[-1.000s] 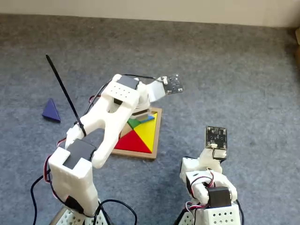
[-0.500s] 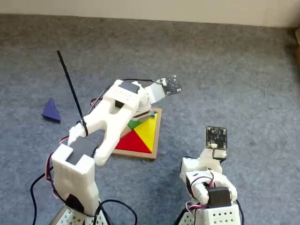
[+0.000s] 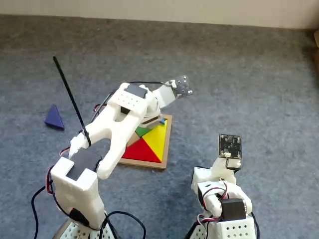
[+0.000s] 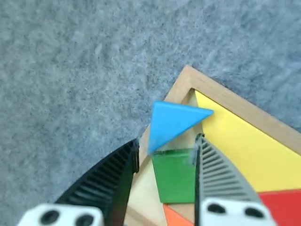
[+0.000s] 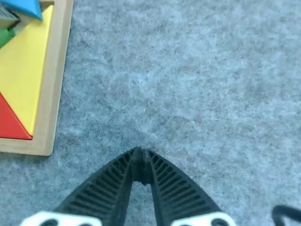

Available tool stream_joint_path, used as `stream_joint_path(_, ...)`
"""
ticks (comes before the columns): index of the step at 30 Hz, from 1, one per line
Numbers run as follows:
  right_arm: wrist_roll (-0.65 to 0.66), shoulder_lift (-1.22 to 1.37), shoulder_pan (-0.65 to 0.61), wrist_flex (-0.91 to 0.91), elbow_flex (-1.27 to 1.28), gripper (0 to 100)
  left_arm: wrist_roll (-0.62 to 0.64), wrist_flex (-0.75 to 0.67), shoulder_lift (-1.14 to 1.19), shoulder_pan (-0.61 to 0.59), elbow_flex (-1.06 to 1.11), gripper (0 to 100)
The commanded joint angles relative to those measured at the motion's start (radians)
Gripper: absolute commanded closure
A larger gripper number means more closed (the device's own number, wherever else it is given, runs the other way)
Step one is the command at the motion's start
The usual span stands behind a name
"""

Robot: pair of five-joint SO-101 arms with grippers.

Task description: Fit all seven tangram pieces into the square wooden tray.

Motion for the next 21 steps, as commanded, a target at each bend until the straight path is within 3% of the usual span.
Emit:
stream_joint_path(1,0.009,-0.019,0.013,0.005,0.128,99.5,0.008,0.04,-0.096,-0.004,-0.019,80)
stream_joint_path(8,0.009,-0.019,0.013,0.005,0.128,99.5,0.012,0.051,-0.127,-0.012,-0.021,80)
stream_joint_path(15,0.009,-0.019,0.013,0.005,0.128,99.5,0.097,-0.121,-0.127,-0.015,0.05,80)
stream_joint_path(21,0.009,-0.019,0.013,0.005,0.128,99.5,0.11,-0.181,-0.127,-0.015,0.084,80)
